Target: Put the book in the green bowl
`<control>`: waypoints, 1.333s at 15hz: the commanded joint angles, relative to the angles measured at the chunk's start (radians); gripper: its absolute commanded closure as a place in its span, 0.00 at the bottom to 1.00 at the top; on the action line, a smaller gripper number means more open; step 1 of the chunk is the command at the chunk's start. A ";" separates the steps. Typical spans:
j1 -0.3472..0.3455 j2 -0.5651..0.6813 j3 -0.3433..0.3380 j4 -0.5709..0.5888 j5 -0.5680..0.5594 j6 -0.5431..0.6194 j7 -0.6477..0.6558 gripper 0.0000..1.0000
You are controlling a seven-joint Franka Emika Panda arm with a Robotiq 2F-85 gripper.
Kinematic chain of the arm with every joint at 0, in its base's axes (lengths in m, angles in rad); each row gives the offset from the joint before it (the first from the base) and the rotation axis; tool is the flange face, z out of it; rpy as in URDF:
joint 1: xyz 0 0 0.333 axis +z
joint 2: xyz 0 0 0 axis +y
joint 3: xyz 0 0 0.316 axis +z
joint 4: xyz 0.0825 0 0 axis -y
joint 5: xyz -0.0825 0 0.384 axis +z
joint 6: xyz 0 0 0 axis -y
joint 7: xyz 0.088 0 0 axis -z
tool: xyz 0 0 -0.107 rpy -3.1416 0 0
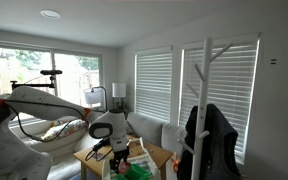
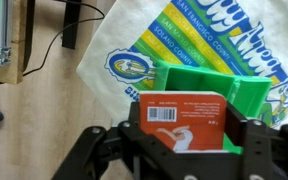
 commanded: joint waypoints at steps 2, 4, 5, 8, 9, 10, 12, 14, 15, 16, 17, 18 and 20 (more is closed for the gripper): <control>0.030 -0.012 0.020 0.001 0.002 0.072 0.063 0.47; 0.054 0.029 0.028 0.020 0.014 0.095 0.068 0.47; 0.063 0.038 0.033 0.023 0.016 0.102 0.074 0.47; 0.087 0.062 0.032 0.031 0.018 0.106 0.079 0.47; 0.088 0.066 0.030 0.032 0.013 0.103 0.085 0.47; 0.088 0.070 0.025 0.030 0.014 0.103 0.086 0.47; 0.081 0.070 0.013 0.024 0.014 0.099 0.087 0.47; 0.079 0.074 0.000 0.019 0.018 0.100 0.084 0.47; 0.079 0.077 -0.004 0.020 0.019 0.101 0.084 0.47; 0.079 0.081 -0.009 0.021 0.021 0.102 0.082 0.47; 0.080 0.084 -0.011 0.022 0.022 0.102 0.083 0.47; 0.081 0.085 -0.013 0.022 0.022 0.102 0.084 0.47; 0.081 0.086 -0.016 0.023 0.024 0.100 0.085 0.47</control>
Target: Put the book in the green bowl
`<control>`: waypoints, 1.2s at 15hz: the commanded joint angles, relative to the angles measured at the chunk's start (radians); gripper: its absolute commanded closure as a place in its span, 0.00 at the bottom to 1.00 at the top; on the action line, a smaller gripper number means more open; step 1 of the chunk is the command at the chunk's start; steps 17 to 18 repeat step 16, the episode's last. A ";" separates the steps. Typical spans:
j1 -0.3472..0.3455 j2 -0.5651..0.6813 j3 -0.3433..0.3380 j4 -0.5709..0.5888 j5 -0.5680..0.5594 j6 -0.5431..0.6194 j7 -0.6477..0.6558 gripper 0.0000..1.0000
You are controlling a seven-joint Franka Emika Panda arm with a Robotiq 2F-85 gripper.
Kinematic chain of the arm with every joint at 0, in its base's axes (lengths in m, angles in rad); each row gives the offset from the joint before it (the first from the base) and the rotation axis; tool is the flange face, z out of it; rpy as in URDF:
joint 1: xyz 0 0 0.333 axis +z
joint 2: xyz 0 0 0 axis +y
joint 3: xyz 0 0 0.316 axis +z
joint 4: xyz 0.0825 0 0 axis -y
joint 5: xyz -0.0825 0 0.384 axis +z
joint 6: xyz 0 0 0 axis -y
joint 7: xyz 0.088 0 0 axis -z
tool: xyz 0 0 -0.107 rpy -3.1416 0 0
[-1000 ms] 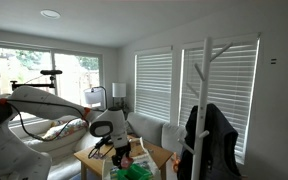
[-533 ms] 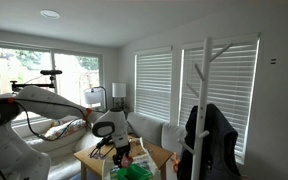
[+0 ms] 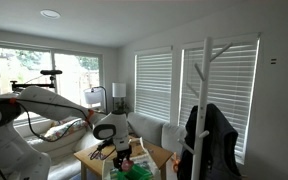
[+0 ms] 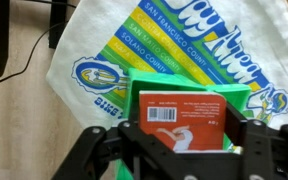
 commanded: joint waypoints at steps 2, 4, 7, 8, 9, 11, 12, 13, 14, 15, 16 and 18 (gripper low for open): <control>0.004 0.004 -0.014 0.012 0.022 -0.001 0.016 0.47; 0.005 0.001 -0.018 0.011 0.026 -0.004 0.016 0.05; 0.005 -0.013 -0.023 0.010 0.035 -0.003 0.013 0.00; 0.008 -0.022 -0.026 0.008 0.040 -0.002 0.008 0.00; 0.019 -0.043 -0.033 0.002 0.057 0.006 -0.013 0.00; 0.042 -0.095 -0.039 -0.013 0.083 0.034 -0.067 0.00; 0.055 -0.130 -0.027 -0.017 0.073 0.031 -0.109 0.00; 0.062 -0.159 0.002 -0.013 0.048 0.005 -0.121 0.00; 0.079 -0.179 0.030 -0.007 0.040 -0.020 -0.131 0.00; 0.045 -0.101 0.006 0.007 0.051 0.014 -0.111 0.00; 0.059 -0.126 0.021 0.007 0.051 0.004 -0.117 0.00; 0.059 -0.126 0.021 0.007 0.051 0.004 -0.117 0.00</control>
